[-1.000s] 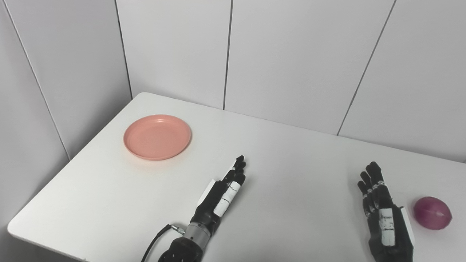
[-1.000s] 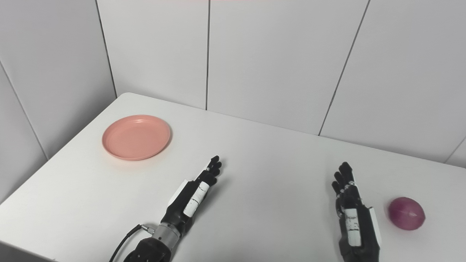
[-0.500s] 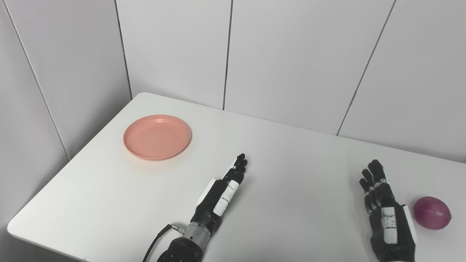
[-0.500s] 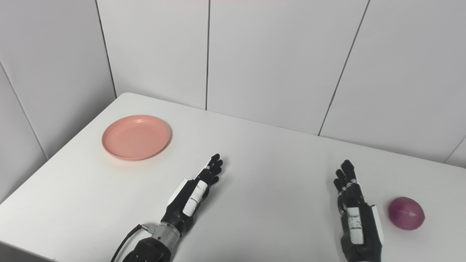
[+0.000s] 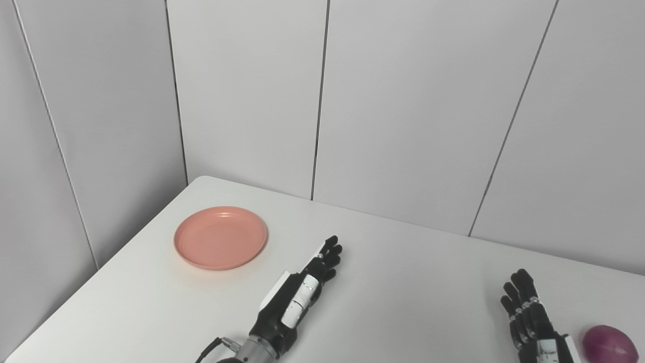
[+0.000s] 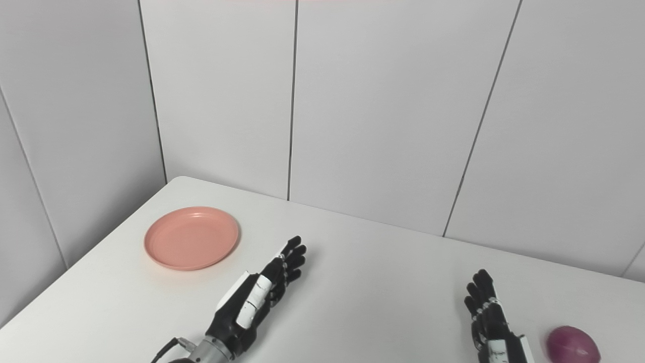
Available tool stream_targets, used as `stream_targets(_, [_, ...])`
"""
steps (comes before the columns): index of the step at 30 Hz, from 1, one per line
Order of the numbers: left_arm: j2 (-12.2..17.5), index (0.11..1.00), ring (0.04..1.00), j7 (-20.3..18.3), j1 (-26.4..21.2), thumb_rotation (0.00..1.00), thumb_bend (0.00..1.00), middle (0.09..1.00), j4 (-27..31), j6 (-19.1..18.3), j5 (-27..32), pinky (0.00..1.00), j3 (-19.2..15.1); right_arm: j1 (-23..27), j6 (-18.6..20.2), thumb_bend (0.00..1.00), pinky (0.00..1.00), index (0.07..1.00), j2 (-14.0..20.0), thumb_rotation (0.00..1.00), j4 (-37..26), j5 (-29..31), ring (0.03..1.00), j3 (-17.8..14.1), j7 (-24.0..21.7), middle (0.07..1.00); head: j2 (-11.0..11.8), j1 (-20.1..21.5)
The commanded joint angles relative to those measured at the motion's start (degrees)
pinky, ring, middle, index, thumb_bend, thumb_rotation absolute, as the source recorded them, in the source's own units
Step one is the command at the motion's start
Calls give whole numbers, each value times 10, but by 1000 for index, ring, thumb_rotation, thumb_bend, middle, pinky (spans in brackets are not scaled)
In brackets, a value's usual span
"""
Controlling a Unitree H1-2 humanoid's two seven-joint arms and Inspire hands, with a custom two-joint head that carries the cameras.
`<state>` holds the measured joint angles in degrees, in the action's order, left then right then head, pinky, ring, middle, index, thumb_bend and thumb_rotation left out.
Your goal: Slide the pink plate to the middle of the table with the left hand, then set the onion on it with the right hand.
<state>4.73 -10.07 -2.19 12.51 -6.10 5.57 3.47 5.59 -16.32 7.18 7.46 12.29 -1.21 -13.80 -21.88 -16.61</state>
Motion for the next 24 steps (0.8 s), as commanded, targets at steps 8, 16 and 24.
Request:
stream_targets(8, [82, 1000, 1000, -30, -95, 1000, 815, 1000, 15, -47, 15, 1000, -25, -39, -12, 777, 1000, 981, 7, 885, 64, 6, 1000, -5, -8, 1000, 1, -3])
stream_targets(16, [131, 1000, 1000, -39, -134, 1000, 820, 1000, -30, -25, 16, 1000, -58, -41, -22, 750, 1000, 987, 9, 904, 61, 0, 1000, -6, -5, 1000, -1, -18])
stream_targets(24, [190, 1000, 1000, -63, -157, 1000, 805, 1000, -69, -29, 22, 1000, -81, -43, -26, 744, 1000, 997, 16, 947, 59, -9, 1000, -4, -6, 1000, -4, -26])
